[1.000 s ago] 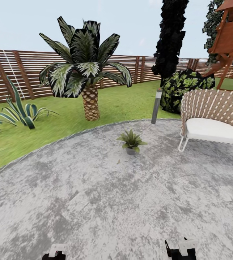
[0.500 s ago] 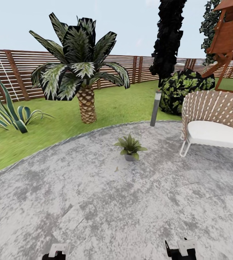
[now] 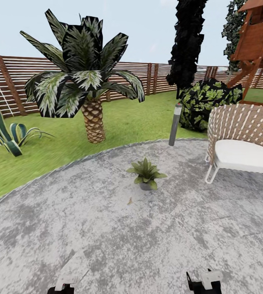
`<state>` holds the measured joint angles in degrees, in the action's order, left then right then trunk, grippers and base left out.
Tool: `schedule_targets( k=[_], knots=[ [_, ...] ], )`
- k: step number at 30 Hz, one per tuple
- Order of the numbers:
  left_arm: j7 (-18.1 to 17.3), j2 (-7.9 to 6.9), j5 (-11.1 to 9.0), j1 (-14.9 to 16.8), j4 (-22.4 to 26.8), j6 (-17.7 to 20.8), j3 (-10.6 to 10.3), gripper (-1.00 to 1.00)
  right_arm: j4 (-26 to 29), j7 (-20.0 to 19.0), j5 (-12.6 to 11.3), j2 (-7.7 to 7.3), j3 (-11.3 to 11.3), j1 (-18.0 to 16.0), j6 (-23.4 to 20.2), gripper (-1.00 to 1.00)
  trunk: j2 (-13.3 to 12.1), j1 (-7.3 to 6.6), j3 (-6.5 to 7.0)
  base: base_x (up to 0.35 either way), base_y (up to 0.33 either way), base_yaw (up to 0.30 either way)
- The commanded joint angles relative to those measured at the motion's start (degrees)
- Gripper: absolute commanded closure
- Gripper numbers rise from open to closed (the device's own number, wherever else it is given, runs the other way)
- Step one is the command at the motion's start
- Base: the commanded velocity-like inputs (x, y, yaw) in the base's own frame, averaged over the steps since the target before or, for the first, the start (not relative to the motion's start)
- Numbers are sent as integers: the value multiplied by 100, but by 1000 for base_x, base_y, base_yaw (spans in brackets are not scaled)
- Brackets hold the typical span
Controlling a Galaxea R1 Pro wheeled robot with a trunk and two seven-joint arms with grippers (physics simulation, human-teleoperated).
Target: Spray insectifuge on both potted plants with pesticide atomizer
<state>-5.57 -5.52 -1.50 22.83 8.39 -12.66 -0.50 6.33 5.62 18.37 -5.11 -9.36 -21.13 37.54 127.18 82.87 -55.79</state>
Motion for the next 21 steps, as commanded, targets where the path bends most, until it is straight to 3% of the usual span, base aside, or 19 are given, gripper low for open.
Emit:
schedule_targets(
  k=[1,11,21],
  knots=[
    [-23,-2,-15,2,-4,-17,-3,100,-8,36,62,1,-25,-5,16,-100,2,2,-5,309,155,-226],
    [-23,-9,-17,2,-4,-17,0,100,-7,36,62,1,-28,-5,16,-100,2,2,-5,286,211,-276],
    [-23,-6,-17,2,-4,-17,-3,100,-3,36,62,1,-24,-5,16,-100,2,2,-5,264,235,-20]
  ],
)
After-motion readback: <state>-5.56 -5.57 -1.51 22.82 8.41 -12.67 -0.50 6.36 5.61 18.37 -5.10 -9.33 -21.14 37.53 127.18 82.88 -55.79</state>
